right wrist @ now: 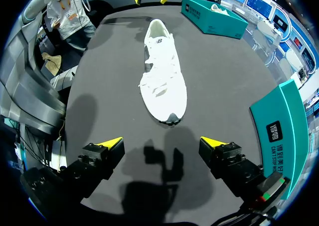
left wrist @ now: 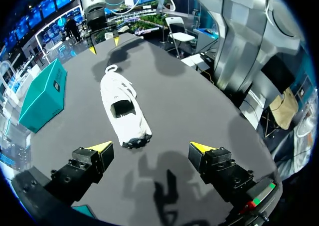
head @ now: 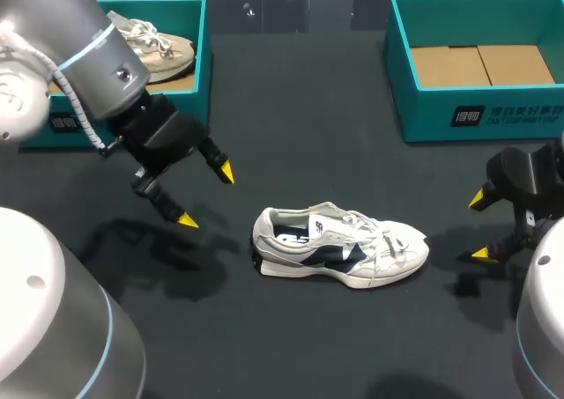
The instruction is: Take the shoe out of the shoebox, open the shoe tongue, remove and reinsert the insole, then place the shoe into the shoebox
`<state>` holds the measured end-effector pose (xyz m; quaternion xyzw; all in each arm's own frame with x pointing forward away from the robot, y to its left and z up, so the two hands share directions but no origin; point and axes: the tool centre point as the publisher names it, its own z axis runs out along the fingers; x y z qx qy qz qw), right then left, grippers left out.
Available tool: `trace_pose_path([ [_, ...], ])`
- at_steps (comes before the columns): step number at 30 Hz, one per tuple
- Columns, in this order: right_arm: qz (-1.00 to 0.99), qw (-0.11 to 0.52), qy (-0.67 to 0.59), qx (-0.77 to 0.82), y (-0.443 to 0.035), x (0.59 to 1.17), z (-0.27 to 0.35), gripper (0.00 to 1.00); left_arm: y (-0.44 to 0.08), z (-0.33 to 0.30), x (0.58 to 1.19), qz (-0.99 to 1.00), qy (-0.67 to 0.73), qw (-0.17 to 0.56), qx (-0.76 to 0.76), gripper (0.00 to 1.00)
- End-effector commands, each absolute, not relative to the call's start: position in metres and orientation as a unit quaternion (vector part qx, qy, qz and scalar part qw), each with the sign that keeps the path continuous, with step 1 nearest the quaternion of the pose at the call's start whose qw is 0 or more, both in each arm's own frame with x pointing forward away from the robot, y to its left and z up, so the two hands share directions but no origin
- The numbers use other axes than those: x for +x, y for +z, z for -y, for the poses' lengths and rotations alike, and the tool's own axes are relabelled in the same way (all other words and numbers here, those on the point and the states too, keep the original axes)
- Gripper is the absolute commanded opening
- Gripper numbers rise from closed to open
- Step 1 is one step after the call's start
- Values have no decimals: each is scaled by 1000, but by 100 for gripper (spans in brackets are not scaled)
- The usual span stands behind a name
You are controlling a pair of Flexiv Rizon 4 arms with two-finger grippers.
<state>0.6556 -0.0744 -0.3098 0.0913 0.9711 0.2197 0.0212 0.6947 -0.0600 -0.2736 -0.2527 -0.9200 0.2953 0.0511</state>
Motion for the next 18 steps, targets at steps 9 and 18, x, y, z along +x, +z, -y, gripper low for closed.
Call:
trace_pose_path([
  [9, -971, 22, 218, 92, -310, 654, 74, 100, -314, 39, 699, 881, 471, -28, 15, 100],
  [18, -971, 22, 218, 92, -310, 654, 74, 100, -333, 37, 696, 861, 506, 0, 52, 100],
])
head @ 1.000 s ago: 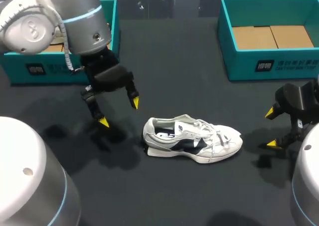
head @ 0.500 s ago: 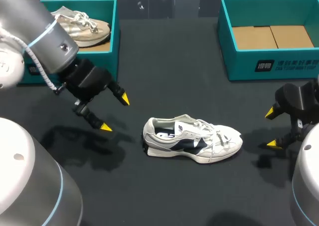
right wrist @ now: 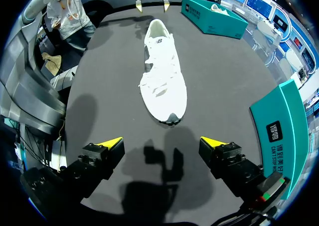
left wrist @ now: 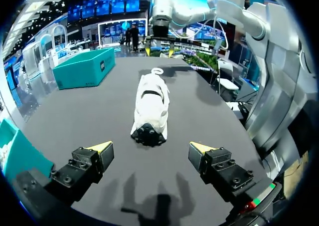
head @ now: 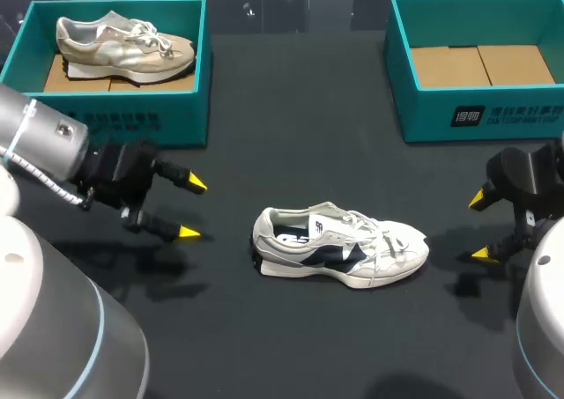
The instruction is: Take the shoe out of the shoebox, open the shoe tongue, remove and reinsert the insole, then place the shoe into the shoebox
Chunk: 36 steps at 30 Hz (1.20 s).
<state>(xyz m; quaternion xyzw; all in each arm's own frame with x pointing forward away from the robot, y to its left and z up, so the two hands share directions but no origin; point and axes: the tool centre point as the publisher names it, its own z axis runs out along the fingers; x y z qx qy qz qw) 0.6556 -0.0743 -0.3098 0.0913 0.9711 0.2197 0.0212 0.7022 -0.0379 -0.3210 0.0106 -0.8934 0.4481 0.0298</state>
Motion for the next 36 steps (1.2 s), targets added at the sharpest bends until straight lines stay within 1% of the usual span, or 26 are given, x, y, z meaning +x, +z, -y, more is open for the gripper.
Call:
trace_pose_path([
  [1, -971, 22, 218, 92, -310, 654, 74, 100, -335, 36, 695, 859, 510, 2, 53, 100],
  [12, -971, 22, 218, 92, -310, 654, 74, 100, -349, 31, 694, 841, 541, 32, 17, 100],
  [13, -971, 22, 218, 92, -310, 654, 74, 100, -349, 29, 695, 840, 540, 48, 3, 100],
  [28, -971, 22, 218, 92, -310, 654, 74, 100, -352, 30, 696, 839, 541, 50, 1, 100],
  [36, -971, 22, 218, 92, -310, 654, 74, 100, -369, 41, 703, 824, 566, 20, -8, 100],
])
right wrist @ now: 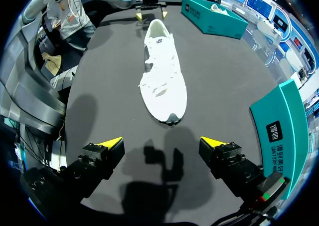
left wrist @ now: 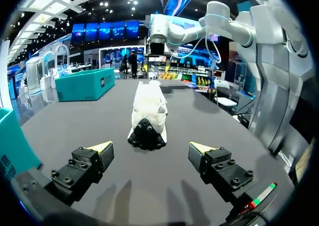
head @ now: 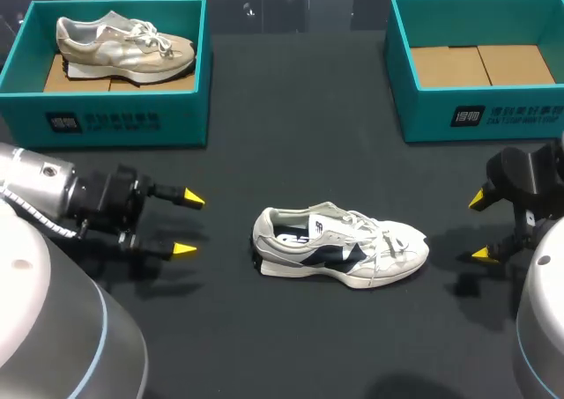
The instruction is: Take the shoe out of the shoebox, open the shoe tongue, remove and reinsert the insole, then place the shoe into the shoebox
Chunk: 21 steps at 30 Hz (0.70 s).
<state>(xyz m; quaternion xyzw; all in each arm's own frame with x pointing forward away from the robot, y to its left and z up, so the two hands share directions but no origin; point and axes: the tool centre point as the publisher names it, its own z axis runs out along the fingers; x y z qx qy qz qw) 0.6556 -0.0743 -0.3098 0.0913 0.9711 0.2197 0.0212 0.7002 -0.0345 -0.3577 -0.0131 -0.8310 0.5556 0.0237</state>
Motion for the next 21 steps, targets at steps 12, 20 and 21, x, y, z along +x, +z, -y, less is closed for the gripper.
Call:
trace_pose_path([
  [12, -971, 22, 218, 92, -310, 654, 74, 100, -381, 65, 705, 824, 566, 17, -18, 100],
  [20, -971, 22, 218, 92, -310, 654, 74, 100, -390, 81, 702, 822, 569, 9, -18, 100],
  [21, -971, 22, 218, 92, -310, 654, 74, 100, -391, 83, 701, 821, 571, 10, -16, 100],
])
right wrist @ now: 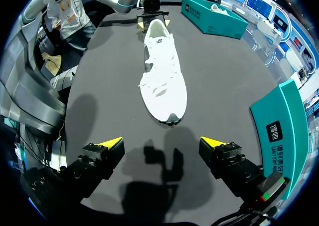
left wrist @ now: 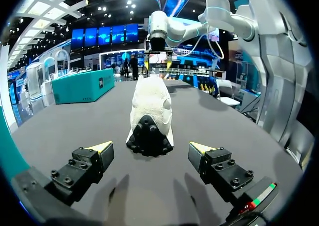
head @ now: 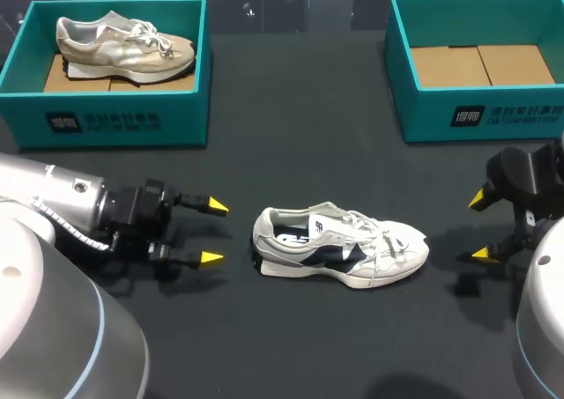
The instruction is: Take the shoe out of the shoebox, open the shoe tongue, remove and reinsert the insole, then place the shoe into the shoebox
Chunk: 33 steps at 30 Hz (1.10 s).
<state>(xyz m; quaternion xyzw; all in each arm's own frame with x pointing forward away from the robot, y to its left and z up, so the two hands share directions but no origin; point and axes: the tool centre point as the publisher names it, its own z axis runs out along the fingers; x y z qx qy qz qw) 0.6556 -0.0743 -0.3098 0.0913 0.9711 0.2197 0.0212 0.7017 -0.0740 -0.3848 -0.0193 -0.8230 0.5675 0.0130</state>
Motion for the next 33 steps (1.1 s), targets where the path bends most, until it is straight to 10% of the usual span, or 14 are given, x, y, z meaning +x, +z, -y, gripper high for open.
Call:
trace_pose_path([
  [1, -971, 22, 218, 92, -310, 654, 74, 100, -392, 85, 700, 820, 572, 10, -15, 100],
  [33, -971, 22, 218, 92, -310, 654, 74, 100, -404, 139, 695, 800, 599, 31, 2, 100],
])
